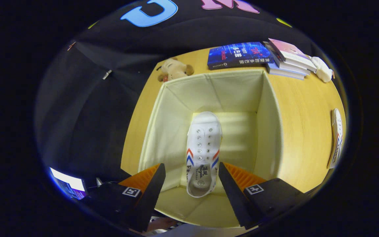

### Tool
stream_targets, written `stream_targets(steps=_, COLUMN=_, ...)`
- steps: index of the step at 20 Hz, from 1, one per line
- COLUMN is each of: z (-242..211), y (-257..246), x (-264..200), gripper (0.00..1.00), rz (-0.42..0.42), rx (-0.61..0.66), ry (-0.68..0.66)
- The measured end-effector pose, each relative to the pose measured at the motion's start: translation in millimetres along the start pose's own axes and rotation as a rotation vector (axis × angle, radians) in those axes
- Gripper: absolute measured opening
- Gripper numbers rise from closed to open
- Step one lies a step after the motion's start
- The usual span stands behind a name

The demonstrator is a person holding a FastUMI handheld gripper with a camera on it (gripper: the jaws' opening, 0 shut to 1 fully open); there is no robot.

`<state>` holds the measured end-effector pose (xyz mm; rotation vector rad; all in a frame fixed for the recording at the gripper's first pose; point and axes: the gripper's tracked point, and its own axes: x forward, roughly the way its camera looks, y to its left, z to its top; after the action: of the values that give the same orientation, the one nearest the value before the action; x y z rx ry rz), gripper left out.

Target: Open the storage box then place both shoes into the box .Put the left shoe in first, then the right shoe, with the right side of both shoes facing outward in a uniform manner.

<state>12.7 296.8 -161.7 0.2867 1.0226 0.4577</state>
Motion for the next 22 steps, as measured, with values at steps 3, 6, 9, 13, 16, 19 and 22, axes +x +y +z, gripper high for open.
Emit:
stream_targets(steps=3, z=27.0, y=-19.2, x=-47.8, gripper=0.99, rz=0.013, rx=-0.052, ry=-0.103)
stream_targets(steps=6, z=47.0, y=-70.1, x=-91.6, gripper=0.99, rz=-0.047, rx=-0.087, ry=-0.193)
stream_targets(steps=9, z=53.8, y=-134.0, x=-125.8, gripper=0.99, rz=-0.137, rx=-0.093, ry=-0.240)
stream_targets(steps=13, z=46.1, y=-216.3, x=-149.7, gripper=0.99, rz=-0.240, rx=-0.048, ry=-0.257)
stream_targets(steps=16, z=36.6, y=-276.8, x=-163.6, gripper=0.99, rz=-0.309, rx=-0.008, ry=-0.261)
stream_targets(steps=19, z=25.5, y=-346.7, x=-179.6, gripper=0.99, rz=-0.409, rx=0.001, ry=-0.256)
stream_targets(steps=22, z=6.5, y=-412.2, x=-182.6, gripper=0.99, rz=-0.509, rx=-0.035, ry=-0.223)
